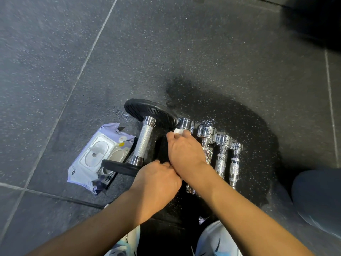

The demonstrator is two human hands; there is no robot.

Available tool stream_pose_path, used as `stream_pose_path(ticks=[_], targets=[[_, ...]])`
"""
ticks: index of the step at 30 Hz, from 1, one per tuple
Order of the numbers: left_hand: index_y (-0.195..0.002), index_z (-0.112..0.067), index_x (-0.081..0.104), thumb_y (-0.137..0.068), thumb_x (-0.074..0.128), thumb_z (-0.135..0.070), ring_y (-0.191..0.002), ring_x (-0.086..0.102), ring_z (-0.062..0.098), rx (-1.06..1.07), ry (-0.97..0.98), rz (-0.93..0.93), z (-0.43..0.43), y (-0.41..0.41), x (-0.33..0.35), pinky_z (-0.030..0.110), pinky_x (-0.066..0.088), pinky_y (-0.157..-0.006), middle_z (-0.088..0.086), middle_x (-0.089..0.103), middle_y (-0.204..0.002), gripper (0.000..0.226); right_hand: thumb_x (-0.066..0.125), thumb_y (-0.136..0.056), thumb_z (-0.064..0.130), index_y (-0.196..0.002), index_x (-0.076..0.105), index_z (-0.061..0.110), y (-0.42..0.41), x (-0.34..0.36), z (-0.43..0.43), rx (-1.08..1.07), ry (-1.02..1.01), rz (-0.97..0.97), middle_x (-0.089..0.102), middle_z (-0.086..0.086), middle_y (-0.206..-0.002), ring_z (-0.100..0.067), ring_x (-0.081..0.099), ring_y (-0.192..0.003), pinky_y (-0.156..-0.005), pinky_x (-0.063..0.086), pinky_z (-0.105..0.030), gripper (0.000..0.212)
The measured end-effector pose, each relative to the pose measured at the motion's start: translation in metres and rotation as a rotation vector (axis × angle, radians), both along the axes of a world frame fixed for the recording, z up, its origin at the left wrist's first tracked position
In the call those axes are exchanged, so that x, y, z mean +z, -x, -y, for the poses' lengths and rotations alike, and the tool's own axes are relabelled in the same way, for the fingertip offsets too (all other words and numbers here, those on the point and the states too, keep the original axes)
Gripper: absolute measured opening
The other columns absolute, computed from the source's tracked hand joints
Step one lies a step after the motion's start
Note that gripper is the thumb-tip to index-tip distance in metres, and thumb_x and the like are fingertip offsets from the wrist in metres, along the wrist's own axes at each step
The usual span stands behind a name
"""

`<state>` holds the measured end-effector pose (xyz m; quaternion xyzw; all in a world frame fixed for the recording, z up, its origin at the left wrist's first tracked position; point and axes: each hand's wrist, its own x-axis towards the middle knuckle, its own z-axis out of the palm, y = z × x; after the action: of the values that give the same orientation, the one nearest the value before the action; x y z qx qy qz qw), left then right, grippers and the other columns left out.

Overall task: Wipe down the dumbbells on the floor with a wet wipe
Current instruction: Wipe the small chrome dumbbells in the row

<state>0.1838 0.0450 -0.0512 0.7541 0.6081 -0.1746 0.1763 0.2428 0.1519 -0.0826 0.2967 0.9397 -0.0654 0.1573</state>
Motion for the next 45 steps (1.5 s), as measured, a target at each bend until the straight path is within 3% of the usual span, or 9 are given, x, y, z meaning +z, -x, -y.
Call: stream_pose_path(ticks=[6, 13, 19, 22, 26, 31, 37, 41, 45], targets=[[-0.136, -0.012, 0.052, -0.096, 0.051, -0.011, -0.117, 0.056, 0.027, 0.004, -0.037, 0.037, 0.000, 0.000, -0.007, 0.040, 0.045, -0.092, 0.010, 0.056, -0.133, 0.040, 0.050, -0.100, 0.013, -0.143, 0.051, 0.020, -0.032, 0.000, 0.002, -0.375, 0.267, -0.467, 0.069, -0.004, -0.095, -0.021, 0.066, -0.085, -0.065, 0.050, -0.025, 0.043], [-0.148, -0.009, 0.039, -0.098, 0.048, -0.011, -0.125, 0.053, 0.027, 0.004, -0.054, 0.044, -0.001, -0.001, -0.010, 0.040, 0.045, -0.094, 0.010, 0.048, -0.144, 0.051, 0.055, -0.100, 0.007, -0.129, 0.062, 0.042, -0.049, -0.011, 0.010, -0.971, 0.956, -0.858, 0.066, 0.020, -0.133, 0.007, 0.060, -0.118, -0.101, 0.050, -0.020, 0.046], [-0.145, -0.010, 0.043, -0.097, 0.048, -0.010, -0.120, 0.054, 0.027, -0.004, -0.032, 0.043, -0.002, -0.001, -0.010, 0.040, 0.045, -0.092, 0.009, 0.052, -0.138, 0.048, 0.050, -0.100, 0.012, -0.145, 0.048, 0.022, -0.042, -0.002, -0.002, -0.353, 0.352, -0.423, 0.054, 0.004, -0.075, -0.010, 0.049, -0.057, -0.049, 0.032, -0.018, 0.046], [-0.145, -0.010, 0.043, -0.096, 0.049, -0.009, -0.121, 0.054, 0.028, 0.013, -0.026, 0.034, -0.001, -0.001, -0.012, 0.041, 0.045, -0.093, 0.011, 0.051, -0.140, 0.050, 0.045, -0.096, 0.009, -0.140, 0.049, 0.011, -0.022, 0.009, -0.011, -0.157, 0.124, -0.208, 0.047, 0.002, -0.069, -0.021, 0.050, -0.071, -0.060, 0.033, -0.027, 0.044], [-0.139, -0.011, 0.048, -0.097, 0.045, -0.008, -0.119, 0.056, 0.029, -0.023, -0.004, 0.005, 0.000, -0.001, -0.005, 0.040, 0.045, -0.091, 0.013, 0.056, -0.135, 0.041, 0.045, -0.102, 0.012, -0.145, 0.039, 0.002, -0.007, 0.012, -0.005, -0.054, 0.081, -0.087, 0.070, -0.015, -0.110, -0.032, 0.061, -0.109, -0.070, 0.035, -0.031, 0.044], [-0.152, -0.010, 0.035, -0.099, 0.040, -0.007, -0.129, 0.051, 0.028, 0.007, -0.017, 0.023, -0.002, -0.001, -0.008, 0.042, 0.044, -0.099, 0.012, 0.046, -0.148, 0.053, 0.052, -0.101, 0.018, -0.139, 0.055, 0.022, -0.037, 0.000, -0.015, -0.402, 0.392, -0.450, 0.076, -0.008, -0.097, -0.023, 0.072, -0.082, -0.068, 0.059, -0.033, 0.038], [-0.156, -0.010, 0.028, -0.100, 0.040, -0.008, -0.134, 0.048, 0.028, -0.016, -0.017, 0.016, -0.002, -0.002, -0.008, 0.043, 0.044, -0.103, 0.011, 0.041, -0.153, 0.057, 0.057, -0.094, 0.004, -0.118, 0.070, 0.034, -0.051, -0.004, 0.001, -1.090, 1.206, -0.901, 0.072, -0.003, -0.116, -0.010, 0.066, -0.107, -0.104, 0.050, -0.034, 0.041], [-0.154, -0.012, 0.032, -0.098, 0.042, -0.007, -0.128, 0.051, 0.027, -0.004, -0.024, 0.019, 0.000, 0.000, -0.011, 0.041, 0.044, -0.100, 0.009, 0.045, -0.147, 0.057, 0.056, -0.098, 0.012, -0.127, 0.059, 0.044, -0.053, -0.002, 0.007, -0.878, 0.936, -0.730, 0.065, 0.011, -0.135, -0.009, 0.059, -0.127, -0.108, 0.046, -0.028, 0.043], [-0.150, -0.014, 0.037, -0.096, 0.047, -0.007, -0.124, 0.053, 0.026, 0.004, -0.032, 0.028, 0.000, -0.001, -0.009, 0.040, 0.044, -0.098, 0.007, 0.048, -0.142, 0.055, 0.054, -0.105, 0.021, -0.125, 0.060, 0.041, -0.065, -0.002, 0.010, -0.611, 0.679, -0.548, 0.072, 0.011, -0.113, -0.021, 0.073, -0.092, -0.081, 0.061, -0.036, 0.029]])
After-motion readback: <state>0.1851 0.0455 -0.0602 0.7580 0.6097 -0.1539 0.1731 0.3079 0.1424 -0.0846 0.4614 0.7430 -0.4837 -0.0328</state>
